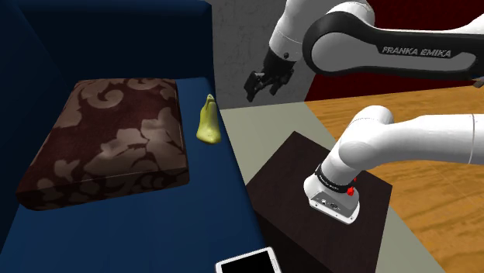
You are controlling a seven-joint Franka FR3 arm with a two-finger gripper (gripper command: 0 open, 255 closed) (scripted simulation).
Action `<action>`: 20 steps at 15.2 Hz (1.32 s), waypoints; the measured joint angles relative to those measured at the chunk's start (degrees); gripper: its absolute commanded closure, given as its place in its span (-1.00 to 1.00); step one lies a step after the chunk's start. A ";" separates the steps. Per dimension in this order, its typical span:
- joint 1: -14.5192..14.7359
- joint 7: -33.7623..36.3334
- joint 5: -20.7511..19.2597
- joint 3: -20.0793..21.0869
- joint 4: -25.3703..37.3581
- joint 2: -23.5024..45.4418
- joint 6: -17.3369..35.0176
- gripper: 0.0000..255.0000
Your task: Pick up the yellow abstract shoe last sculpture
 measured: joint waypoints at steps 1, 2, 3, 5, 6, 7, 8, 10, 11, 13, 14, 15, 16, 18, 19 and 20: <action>-0.42 2.93 0.96 2.35 -1.04 0.44 3.08 -1.00; -0.93 5.90 1.91 4.84 -2.14 1.13 6.40 -1.00; -1.67 8.89 2.58 7.21 -2.42 1.81 9.01 -1.00; -3.37 15.55 4.15 13.17 -3.56 4.08 15.52 -1.00; -5.02 18.92 4.52 16.36 -3.37 5.97 18.88 -1.00; -6.70 22.17 4.68 19.19 -3.15 7.11 21.50 -1.00; -8.90 25.68 4.67 22.62 -2.59 8.82 24.35 -1.00; -14.06 32.86 4.28 29.74 -1.67 11.58 29.86 -1.00; -16.97 36.32 3.89 33.18 -1.11 12.43 32.15 -1.00; -24.67 44.13 2.72 42.02 1.58 14.39 36.22 -1.00; -28.07 46.71 2.29 45.24 2.35 15.07 38.08 -1.00; -29.83 48.26 2.19 47.22 2.65 15.33 39.11 -1.00; -30.76 49.15 2.20 48.43 2.59 15.47 39.89 -1.00; -32.34 50.27 2.18 50.55 2.23 16.01 41.55 -1.00; -33.21 50.87 2.15 51.80 2.16 16.34 42.33 -1.00; -33.98 51.27 2.13 52.83 1.89 16.68 43.24 -1.00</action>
